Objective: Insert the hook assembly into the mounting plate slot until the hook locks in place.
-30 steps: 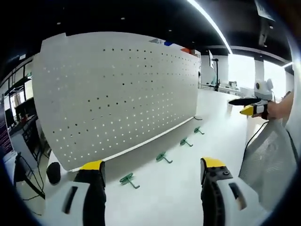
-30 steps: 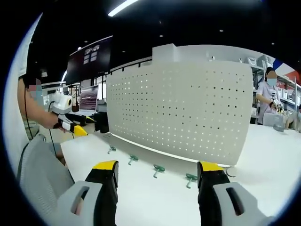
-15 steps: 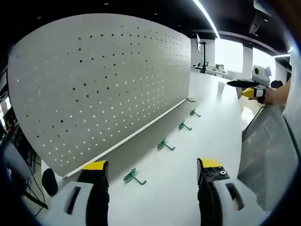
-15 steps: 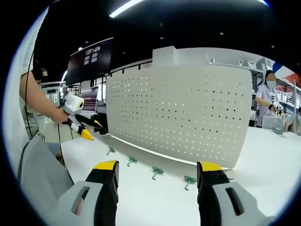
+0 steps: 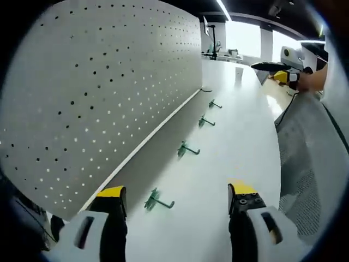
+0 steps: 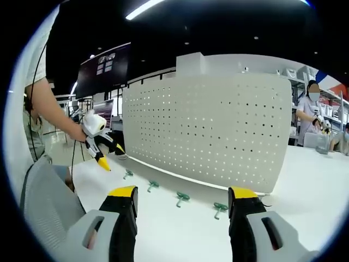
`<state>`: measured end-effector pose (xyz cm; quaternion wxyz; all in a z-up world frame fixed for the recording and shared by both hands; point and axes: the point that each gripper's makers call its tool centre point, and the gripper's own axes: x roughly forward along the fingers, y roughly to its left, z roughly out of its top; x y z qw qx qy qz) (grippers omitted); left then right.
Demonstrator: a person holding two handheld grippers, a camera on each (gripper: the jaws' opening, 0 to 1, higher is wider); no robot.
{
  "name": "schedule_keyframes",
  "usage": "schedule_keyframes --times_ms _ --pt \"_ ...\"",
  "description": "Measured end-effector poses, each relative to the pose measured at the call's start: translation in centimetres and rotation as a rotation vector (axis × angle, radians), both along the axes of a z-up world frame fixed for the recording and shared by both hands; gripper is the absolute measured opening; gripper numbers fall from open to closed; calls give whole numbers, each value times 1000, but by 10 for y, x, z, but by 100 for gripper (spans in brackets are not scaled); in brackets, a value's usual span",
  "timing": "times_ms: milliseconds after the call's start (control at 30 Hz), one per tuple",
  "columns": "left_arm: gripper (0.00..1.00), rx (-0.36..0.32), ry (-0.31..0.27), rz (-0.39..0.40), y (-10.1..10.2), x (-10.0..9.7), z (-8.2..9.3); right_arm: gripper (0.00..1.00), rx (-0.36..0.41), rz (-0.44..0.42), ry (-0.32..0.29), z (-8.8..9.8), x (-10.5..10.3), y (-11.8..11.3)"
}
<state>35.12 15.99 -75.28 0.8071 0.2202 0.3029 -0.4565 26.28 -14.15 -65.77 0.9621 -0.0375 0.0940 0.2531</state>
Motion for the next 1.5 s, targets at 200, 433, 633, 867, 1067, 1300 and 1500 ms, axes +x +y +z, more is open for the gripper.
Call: schedule_keyframes --times_ms 200,433,633,867,1067,1300,1500 --pt "77 72 19 -73 0 2 -11 65 1 -4 5 -1 0 -1" --pt "76 129 47 -130 8 9 -23 65 2 -4 12 -3 0 -1" --pt "74 174 45 -163 15 14 -30 65 15 -8 10 -2 0 -2" --pt "74 216 91 -191 21 17 -46 65 12 -7 15 -4 0 -2" --pt "72 247 127 -228 23 23 -54 65 14 -8 24 -6 1 -2" --pt "71 284 159 -265 25 27 -62 65 15 -15 33 -8 1 -4" --pt "71 330 202 -303 28 17 -72 64 15 -19 46 -10 1 -5"
